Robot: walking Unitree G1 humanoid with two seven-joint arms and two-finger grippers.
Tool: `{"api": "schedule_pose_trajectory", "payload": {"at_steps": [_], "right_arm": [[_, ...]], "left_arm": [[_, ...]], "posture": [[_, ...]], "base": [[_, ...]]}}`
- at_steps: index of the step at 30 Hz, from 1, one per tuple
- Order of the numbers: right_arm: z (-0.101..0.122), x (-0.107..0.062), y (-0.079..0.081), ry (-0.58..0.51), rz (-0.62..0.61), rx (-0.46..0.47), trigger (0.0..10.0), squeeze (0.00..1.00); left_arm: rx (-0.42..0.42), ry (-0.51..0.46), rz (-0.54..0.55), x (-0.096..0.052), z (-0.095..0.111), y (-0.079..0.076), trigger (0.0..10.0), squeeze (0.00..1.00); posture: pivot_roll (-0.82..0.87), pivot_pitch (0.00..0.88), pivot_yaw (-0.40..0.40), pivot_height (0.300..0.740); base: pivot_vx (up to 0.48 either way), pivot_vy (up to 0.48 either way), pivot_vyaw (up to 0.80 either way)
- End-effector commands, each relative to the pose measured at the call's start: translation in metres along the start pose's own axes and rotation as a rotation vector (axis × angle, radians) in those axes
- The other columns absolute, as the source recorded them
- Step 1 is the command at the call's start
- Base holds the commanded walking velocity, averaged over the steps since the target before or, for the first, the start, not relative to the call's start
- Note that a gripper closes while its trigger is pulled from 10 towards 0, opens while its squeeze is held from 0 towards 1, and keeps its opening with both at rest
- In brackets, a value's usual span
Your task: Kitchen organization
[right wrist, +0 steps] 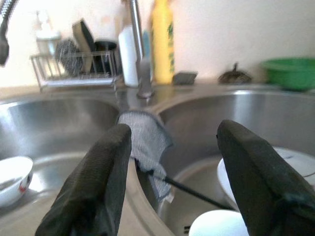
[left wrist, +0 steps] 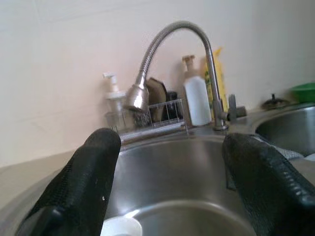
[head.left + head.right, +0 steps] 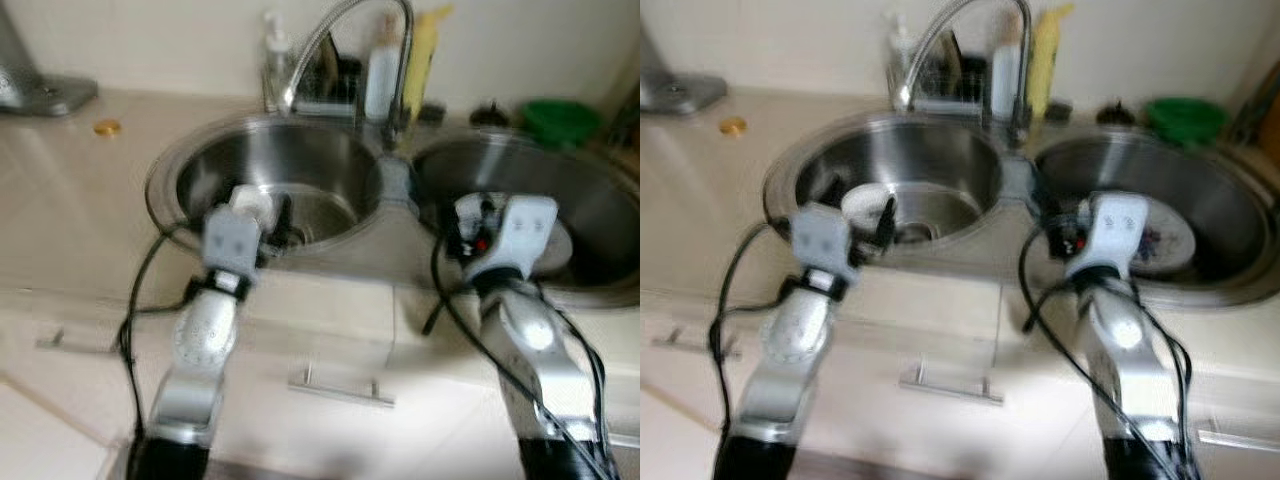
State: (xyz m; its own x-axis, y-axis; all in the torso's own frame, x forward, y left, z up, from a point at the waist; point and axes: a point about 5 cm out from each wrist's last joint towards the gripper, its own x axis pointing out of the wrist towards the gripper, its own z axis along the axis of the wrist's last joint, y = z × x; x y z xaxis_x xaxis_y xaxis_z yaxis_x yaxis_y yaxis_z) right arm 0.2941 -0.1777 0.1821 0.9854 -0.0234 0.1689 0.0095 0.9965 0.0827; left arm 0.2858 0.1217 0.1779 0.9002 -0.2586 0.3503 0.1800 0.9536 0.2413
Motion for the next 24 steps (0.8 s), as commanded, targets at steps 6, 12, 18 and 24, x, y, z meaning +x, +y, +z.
{"api": "schedule_pose_trajectory", "payload": {"at_steps": [6,12,18,24], "right_arm": [[0.0068,0.0004,0.0037,-0.035,0.012,-0.022,10.0,0.0],[0.0049,0.0,0.0016,-0.028,0.001,-0.057,10.0,0.0],[0.0041,-0.0008,-0.0004,-0.02,-0.01,-0.059,10.0,0.0],[0.0046,-0.0012,-0.0008,-0.023,-0.009,-0.067,10.0,0.0]], "left_arm": [[0.016,-0.006,0.002,0.0005,0.0027,0.005,10.0,0.0],[0.018,-0.004,0.0,0.0002,0.0022,0.0044,10.0,0.0],[0.019,-0.006,-0.001,0.0005,0.0023,0.0045,10.0,0.0],[0.013,-0.01,0.0,0.0004,0.0026,0.003,10.0,0.0]], "posture": [[0.02,0.0,-0.031,0.74],[0.02,0.0,-0.029,0.74],[0.01,0.0,-0.028,0.74],[0.01,0.0,-0.03,0.74]], "base": [[0.0,0.48,0.0],[0.0,0.48,0.0],[0.0,0.48,0.0],[0.0,0.221,0.0]]}}
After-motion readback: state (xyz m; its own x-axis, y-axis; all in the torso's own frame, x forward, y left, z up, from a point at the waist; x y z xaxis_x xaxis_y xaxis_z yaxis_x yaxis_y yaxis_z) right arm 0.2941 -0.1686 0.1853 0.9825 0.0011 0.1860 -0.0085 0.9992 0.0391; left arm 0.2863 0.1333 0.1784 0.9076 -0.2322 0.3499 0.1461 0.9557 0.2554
